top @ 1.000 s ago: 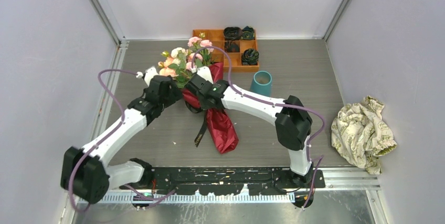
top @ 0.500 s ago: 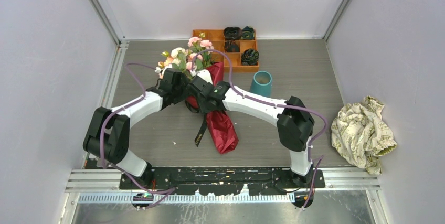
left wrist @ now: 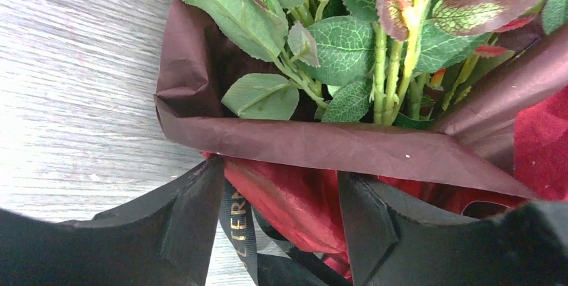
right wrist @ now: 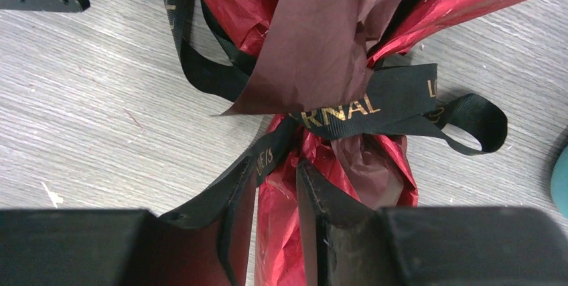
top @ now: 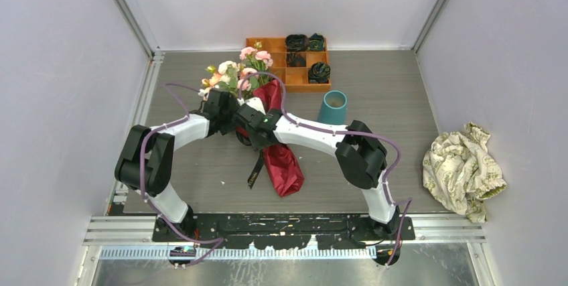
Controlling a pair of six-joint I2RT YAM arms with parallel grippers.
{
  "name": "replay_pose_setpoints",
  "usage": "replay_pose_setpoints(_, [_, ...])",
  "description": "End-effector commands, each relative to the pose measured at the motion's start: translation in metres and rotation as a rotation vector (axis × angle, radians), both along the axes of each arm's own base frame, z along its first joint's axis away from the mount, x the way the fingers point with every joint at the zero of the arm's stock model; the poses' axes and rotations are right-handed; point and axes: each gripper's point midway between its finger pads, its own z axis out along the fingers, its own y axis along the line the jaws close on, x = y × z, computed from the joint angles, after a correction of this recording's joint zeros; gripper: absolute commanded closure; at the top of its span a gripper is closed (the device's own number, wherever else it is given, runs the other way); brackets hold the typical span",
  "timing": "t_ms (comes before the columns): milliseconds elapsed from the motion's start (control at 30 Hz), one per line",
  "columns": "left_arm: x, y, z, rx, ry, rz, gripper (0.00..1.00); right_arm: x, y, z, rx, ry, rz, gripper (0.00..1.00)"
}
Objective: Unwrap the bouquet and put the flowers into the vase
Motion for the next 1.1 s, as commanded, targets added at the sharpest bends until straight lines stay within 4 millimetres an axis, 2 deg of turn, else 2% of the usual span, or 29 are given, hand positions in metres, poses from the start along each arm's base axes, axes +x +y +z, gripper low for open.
replay_pose_setpoints(0, [0.020, -0.007, 0.012, -0.047, -0.062, -0.006, 0.37, 0.013, 0.018, 0.015, 0.054, -0.045, -0.008, 0.67])
replay_pose_setpoints(133, [0.020, -0.005, 0.009, -0.045, -0.060, -0.002, 0.38, 0.019, 0.020, 0.014, 0.038, -0.059, -0.014, 0.73])
replay_pose_setpoints(400, [0.022, -0.006, 0.011, -0.065, -0.059, -0.018, 0.38, 0.031, 0.013, 0.019, 0.017, -0.100, -0.052, 0.99])
replay_pose_setpoints(467, [0.023, -0.006, 0.011, -0.066, -0.057, -0.020, 0.38, 0.030, 0.011, 0.026, 0.023, -0.112, -0.055, 0.99])
replay_pose_setpoints(567, [0.025, -0.006, 0.010, -0.064, -0.055, -0.019, 0.38, 0.029, 0.004, 0.043, 0.043, -0.136, -0.065, 0.99])
replay_pose_setpoints(733, [0.032, -0.009, 0.008, -0.065, -0.039, -0.022, 0.38, 0.021, -0.007, 0.082, 0.104, -0.178, -0.065, 0.99])
replay_pose_setpoints(1067, [0.035, -0.014, -0.014, -0.081, 0.005, -0.015, 0.39, -0.003, -0.036, 0.156, 0.232, -0.256, -0.071, 0.99])
